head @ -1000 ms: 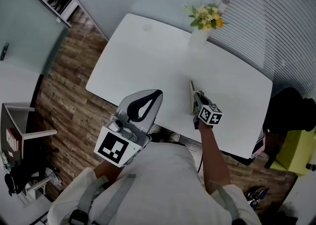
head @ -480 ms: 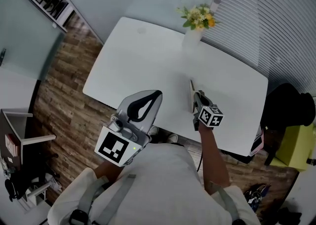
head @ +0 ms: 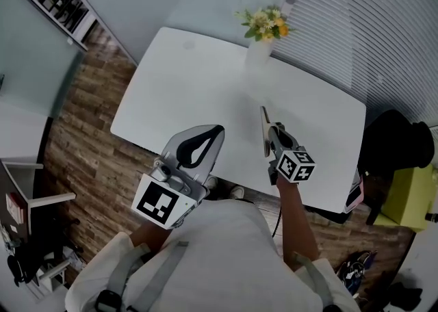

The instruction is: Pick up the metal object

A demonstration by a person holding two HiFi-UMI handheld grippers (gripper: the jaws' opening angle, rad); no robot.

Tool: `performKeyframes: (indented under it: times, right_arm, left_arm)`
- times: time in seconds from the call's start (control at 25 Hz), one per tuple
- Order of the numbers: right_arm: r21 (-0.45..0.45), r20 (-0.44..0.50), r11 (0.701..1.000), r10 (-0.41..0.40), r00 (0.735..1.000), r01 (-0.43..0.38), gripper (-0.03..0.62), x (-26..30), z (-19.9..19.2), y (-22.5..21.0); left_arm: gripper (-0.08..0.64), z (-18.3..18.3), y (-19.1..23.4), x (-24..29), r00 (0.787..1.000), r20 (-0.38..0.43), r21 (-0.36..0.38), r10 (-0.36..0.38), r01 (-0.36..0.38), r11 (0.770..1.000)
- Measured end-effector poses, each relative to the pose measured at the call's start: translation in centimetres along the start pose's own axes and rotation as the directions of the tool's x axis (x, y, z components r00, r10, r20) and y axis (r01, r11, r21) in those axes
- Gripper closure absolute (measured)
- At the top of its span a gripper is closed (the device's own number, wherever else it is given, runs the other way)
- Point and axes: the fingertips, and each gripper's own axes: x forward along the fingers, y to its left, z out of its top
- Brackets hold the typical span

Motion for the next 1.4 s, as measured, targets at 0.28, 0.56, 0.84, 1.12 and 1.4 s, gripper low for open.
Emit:
performKeyframes:
  times: [0.28,0.56,0.84,1.12,1.4]
  right_arm:
    - [-0.038,0.065,0.999,0.023,0.998,-0.02,0.571,-2.9,4.7,2.8]
    - [-0.084,0.133,0.995,0.061,0.989,-0.05,0.571,-6.3,9.4,6.3]
    - [-0.147,0.19,0.987,0.09,0.978,-0.062,0.571,-9.9,13.3,9.5]
    - [-0.224,0.238,0.974,0.098,0.966,-0.044,0.571,-12.9,16.5,12.3]
    - [-0.291,0.276,0.956,0.108,0.955,-0.024,0.571,-15.7,18.7,14.5]
  left_arm:
    - [0.561,0.1,-0.7,0.5,1.0,0.004,0.002,-0.016,0.016,1.0]
    - [0.561,0.1,-0.9,0.8,1.0,0.007,-0.001,-0.024,0.024,1.0]
    - [0.561,0.1,-1.2,1.1,0.999,0.007,-0.005,-0.033,0.033,0.999]
    - [0.561,0.1,-1.5,1.7,0.999,0.006,-0.005,-0.048,0.048,0.999]
    - [0.561,0.2,-1.8,2.1,0.998,0.013,-0.007,-0.055,0.055,0.998]
